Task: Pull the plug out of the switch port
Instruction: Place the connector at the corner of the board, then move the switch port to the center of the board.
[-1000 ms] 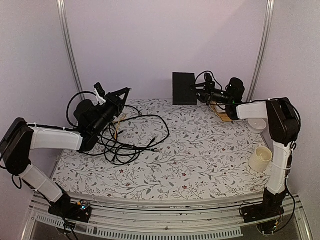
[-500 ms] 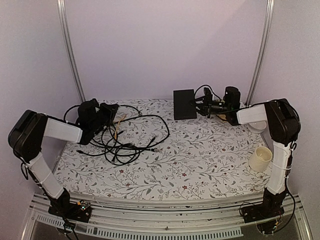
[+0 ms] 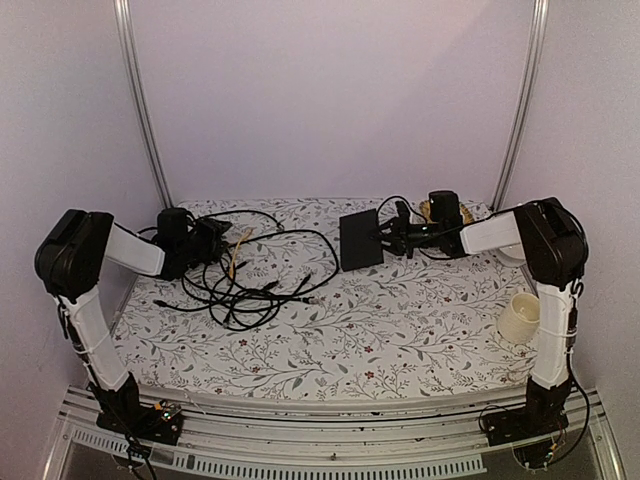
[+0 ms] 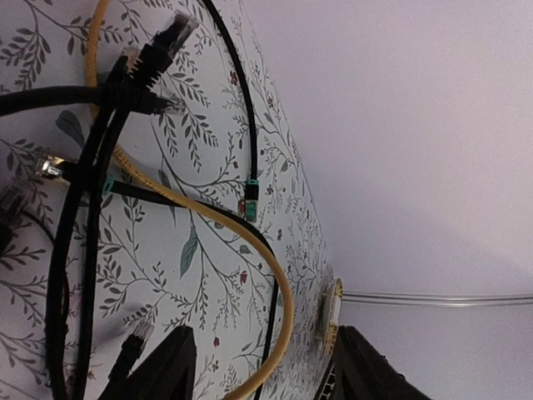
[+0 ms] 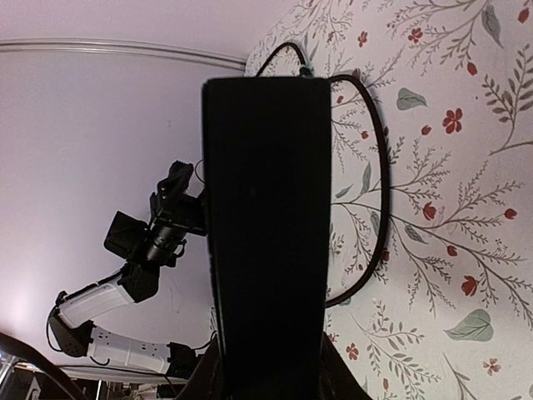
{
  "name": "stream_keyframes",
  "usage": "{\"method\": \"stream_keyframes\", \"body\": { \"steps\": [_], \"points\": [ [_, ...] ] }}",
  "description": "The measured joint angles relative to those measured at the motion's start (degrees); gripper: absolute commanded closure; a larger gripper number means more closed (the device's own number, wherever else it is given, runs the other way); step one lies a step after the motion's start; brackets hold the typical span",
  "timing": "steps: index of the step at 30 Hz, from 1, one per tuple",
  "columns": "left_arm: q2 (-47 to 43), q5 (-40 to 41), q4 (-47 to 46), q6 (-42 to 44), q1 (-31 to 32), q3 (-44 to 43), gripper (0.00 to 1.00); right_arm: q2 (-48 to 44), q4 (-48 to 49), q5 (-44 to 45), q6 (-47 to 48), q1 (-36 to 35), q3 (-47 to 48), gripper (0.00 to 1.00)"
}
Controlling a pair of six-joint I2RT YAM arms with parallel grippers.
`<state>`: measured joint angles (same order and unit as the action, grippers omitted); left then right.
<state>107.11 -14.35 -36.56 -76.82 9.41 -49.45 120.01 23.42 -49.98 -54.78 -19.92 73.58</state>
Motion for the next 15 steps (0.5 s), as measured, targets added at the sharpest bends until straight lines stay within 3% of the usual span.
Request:
{"method": "stream_keyframes", "body": {
  "steps": [4,15],
  "points": [
    [-0.4,-1.7,0.4,-0.2,-0.7,-0.6,0.32,2.3,-3.5,1.7,2.3,-0.4,0.3,0.98],
    [-11.5,-4.4,2.0,2.9,0.3,-0.6,0.31,6.2,-8.2,5.0,5.5,-0.6,1.8,0.98]
  ]
}}
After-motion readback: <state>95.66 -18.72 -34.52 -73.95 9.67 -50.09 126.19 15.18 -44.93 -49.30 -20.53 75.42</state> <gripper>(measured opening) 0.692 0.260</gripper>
